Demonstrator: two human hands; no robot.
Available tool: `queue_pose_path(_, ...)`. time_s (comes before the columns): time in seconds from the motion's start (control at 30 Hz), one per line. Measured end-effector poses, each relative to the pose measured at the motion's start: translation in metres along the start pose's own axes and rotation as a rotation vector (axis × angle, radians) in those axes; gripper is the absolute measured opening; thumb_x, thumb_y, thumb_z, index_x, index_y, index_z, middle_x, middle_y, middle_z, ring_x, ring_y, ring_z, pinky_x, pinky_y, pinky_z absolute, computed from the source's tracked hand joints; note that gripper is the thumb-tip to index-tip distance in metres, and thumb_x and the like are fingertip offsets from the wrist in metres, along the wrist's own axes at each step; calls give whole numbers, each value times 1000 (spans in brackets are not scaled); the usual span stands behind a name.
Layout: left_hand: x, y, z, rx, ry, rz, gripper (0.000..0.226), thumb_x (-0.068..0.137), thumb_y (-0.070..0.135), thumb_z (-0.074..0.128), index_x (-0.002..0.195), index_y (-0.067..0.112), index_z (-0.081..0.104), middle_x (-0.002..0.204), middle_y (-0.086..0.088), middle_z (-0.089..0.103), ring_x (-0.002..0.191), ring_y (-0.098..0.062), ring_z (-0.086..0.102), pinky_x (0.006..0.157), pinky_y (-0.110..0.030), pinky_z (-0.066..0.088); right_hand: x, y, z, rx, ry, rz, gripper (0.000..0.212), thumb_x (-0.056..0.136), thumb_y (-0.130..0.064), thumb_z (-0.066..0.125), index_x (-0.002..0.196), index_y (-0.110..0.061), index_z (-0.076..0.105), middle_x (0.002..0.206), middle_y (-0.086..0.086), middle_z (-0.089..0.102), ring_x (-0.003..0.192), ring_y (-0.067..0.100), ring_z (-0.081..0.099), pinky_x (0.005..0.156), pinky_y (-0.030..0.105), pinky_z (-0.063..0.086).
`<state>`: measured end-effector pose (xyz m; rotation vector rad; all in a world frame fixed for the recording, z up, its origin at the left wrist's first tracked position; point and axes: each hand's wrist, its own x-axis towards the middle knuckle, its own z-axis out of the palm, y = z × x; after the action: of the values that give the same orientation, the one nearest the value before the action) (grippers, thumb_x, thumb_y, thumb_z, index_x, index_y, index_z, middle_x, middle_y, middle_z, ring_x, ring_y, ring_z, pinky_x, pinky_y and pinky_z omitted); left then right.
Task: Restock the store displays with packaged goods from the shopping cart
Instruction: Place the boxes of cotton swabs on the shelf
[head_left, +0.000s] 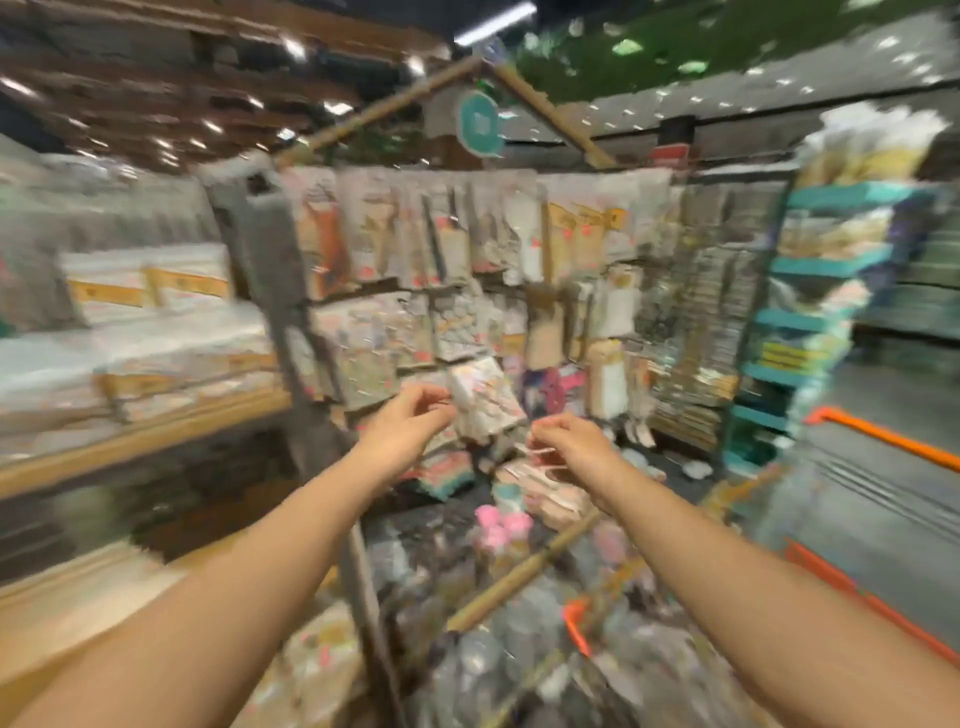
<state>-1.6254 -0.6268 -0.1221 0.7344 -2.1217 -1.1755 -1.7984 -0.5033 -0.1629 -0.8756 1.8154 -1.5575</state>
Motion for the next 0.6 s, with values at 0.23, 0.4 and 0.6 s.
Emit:
queue_pose_path(0.23,-9,-6,211,-9,-472,8,12,92,13,66,101,16,59,92,-4,56,79,-7,52,64,-7,37,-74,118,-153,-70,165,268,31,98,-6,52,68,-13,52,59,7,50,38,5,44,38,15,27)
queue_pose_path(0.4,-18,-45,325,-13,-687,-115,16,83,31,65,84,16,59,78,1,52,74,-11,46,59,-18,34,-106,203,-214,-13,321,535,20,99,-25,55,80,-19,58,75,0,59,57,9,52,55,21,35)
queue_pose_path(0.6,-12,-122,418,84,-988,-327,14,94,35,61,106,29,59,101,4,62,89,-12,58,68,-25,42,-121,296,-267,-13,387,826,10,96,-29,59,89,-21,57,79,0,57,63,12,47,58,25,33)
